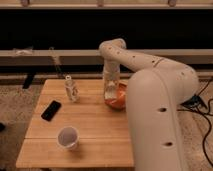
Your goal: Place the white sponge in the ceramic bowl
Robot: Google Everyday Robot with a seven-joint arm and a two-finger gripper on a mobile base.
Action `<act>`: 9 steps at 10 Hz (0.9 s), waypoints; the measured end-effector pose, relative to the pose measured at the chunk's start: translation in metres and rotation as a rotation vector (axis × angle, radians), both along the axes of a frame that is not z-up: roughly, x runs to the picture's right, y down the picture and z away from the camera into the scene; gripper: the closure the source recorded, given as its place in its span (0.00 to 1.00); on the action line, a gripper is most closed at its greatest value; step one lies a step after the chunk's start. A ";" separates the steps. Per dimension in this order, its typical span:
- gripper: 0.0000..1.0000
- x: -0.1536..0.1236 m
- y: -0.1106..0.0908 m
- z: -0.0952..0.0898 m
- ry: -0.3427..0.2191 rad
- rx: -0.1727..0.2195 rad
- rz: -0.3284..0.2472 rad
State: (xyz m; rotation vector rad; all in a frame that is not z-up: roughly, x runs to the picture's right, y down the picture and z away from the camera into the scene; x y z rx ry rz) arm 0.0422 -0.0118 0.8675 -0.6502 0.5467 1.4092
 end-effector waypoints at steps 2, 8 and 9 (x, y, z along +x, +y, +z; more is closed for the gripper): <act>0.43 0.021 -0.016 0.043 0.023 0.007 0.003; 0.20 0.031 -0.042 0.037 -0.011 0.034 0.022; 0.20 0.029 -0.043 0.028 -0.020 0.037 0.029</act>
